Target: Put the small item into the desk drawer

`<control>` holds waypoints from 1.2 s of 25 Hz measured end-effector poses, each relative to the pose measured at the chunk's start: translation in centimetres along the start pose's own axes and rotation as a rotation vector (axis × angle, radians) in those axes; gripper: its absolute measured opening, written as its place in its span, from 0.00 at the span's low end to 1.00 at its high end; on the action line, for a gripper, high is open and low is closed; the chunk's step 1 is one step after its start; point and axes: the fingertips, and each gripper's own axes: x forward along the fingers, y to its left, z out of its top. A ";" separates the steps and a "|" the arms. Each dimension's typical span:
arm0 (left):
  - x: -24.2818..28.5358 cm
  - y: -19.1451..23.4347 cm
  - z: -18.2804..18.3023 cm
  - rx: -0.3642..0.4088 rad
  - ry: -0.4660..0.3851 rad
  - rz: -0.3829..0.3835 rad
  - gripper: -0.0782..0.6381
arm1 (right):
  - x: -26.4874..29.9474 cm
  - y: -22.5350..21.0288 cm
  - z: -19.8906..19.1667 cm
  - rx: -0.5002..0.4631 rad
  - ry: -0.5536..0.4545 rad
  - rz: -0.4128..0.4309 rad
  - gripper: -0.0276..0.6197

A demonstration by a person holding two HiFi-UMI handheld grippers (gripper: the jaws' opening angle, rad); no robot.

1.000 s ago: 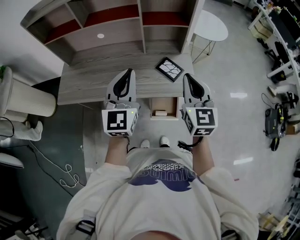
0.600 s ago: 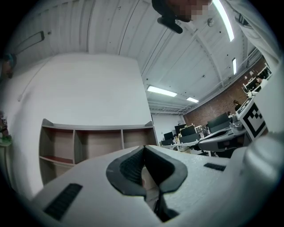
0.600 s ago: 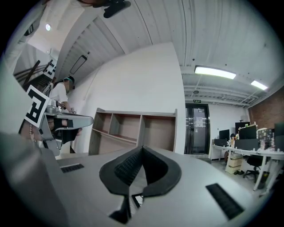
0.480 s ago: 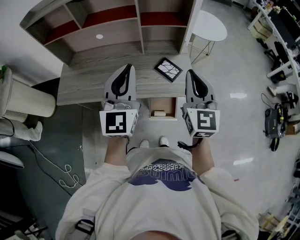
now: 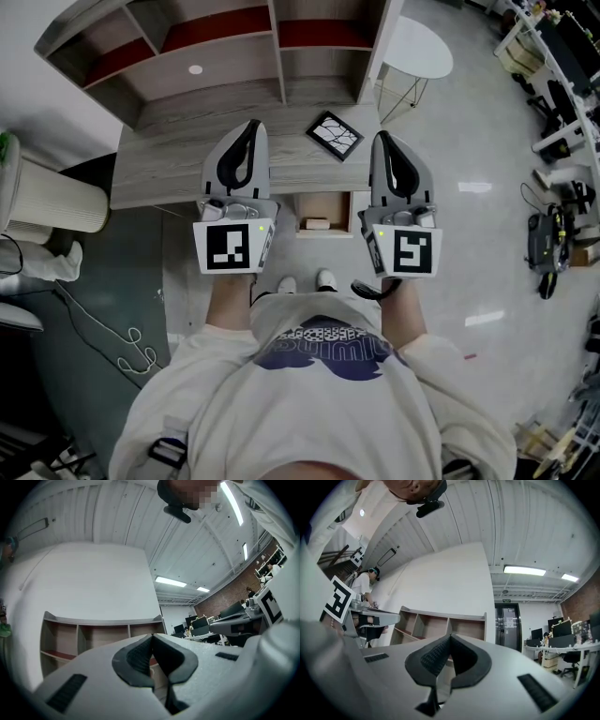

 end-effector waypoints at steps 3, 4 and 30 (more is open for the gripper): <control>0.1 0.2 -0.4 0.007 0.005 -0.004 0.12 | 0.2 0.0 0.0 0.002 0.000 -0.004 0.04; 0.1 0.3 -0.5 0.010 0.008 -0.006 0.12 | 0.2 0.0 0.0 0.002 -0.001 -0.005 0.04; 0.4 1.1 -1.3 0.009 0.026 0.007 0.12 | 0.4 0.0 0.3 -0.003 -0.024 -0.005 0.04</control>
